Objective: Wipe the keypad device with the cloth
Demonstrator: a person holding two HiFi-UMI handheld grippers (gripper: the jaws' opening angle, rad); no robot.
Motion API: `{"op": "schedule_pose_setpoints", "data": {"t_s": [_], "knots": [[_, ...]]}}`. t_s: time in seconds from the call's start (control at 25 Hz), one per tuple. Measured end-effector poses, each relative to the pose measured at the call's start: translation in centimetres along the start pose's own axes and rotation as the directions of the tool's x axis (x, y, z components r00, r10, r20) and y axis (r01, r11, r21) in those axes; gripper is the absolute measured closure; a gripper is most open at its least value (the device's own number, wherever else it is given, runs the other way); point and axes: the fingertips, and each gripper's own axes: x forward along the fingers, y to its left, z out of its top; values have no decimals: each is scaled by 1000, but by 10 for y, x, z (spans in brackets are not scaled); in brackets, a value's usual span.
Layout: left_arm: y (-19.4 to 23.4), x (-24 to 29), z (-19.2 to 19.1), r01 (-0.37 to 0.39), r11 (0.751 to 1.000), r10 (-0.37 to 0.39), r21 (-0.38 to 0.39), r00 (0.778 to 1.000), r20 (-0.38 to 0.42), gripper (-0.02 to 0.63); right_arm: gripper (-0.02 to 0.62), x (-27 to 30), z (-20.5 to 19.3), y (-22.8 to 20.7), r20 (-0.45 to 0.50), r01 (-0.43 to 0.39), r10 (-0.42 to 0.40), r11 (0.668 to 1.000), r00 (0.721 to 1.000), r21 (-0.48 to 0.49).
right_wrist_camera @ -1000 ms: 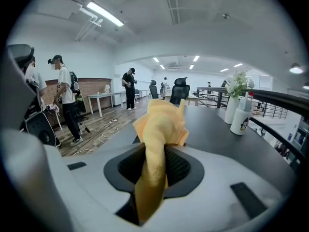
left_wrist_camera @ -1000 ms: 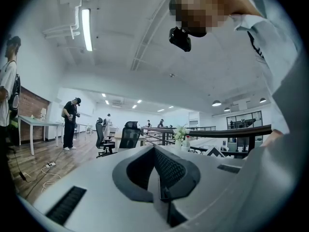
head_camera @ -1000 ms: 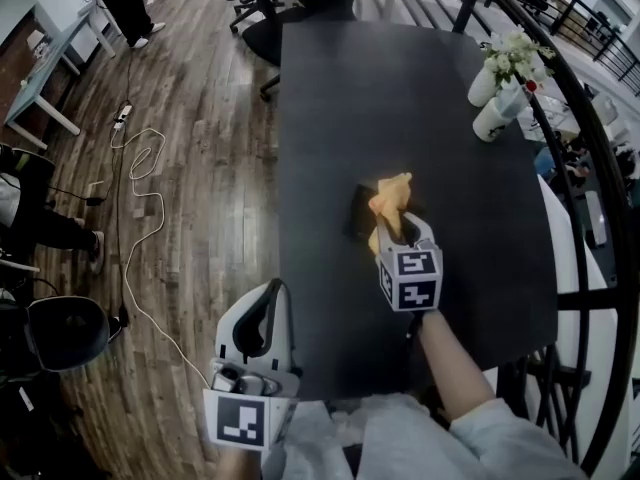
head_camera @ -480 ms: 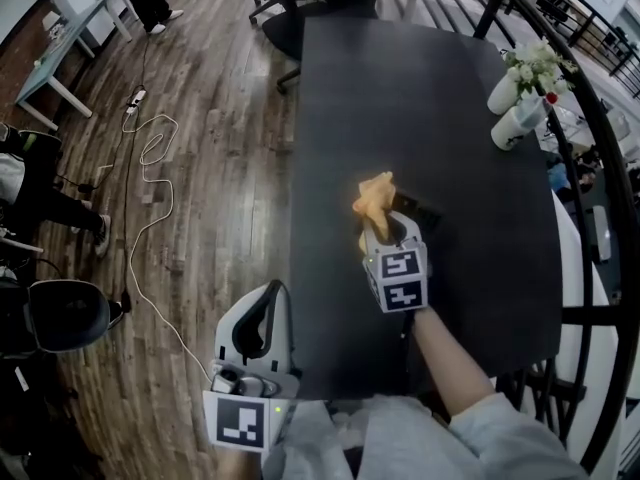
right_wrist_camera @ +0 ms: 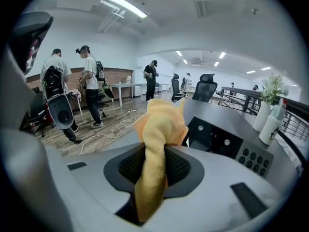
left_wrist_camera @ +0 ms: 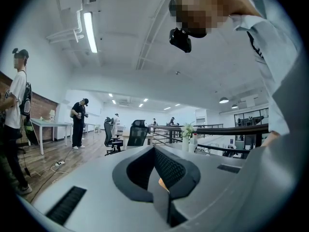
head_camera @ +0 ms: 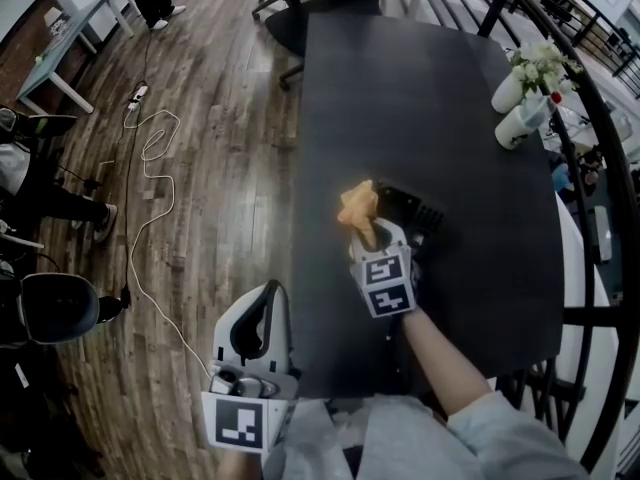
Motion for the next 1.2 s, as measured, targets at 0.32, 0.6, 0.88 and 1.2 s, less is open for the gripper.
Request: {"op": "schedule_pose_setpoints", "data": {"t_s": [0.32, 0.6, 0.88, 1.2], "knots": [[-5, 3, -2, 23, 1000, -23, 7, 1000, 3, 594, 497, -5, -12, -4, -15, 12, -13, 1000, 1000, -11], [-14, 13, 2, 53, 999, -53, 6, 999, 10, 594, 497, -19, -22, -22, -28, 48, -48, 999, 998, 7], [-24, 16, 3, 96, 995, -96, 10, 995, 18, 594, 497, -41, -42, -41, -50, 104, -102, 994, 993, 35], [-35, 18, 9, 132, 991, -132, 12, 991, 28, 594, 497, -65, -62, -64, -77, 161, -154, 984, 985, 83]]}}
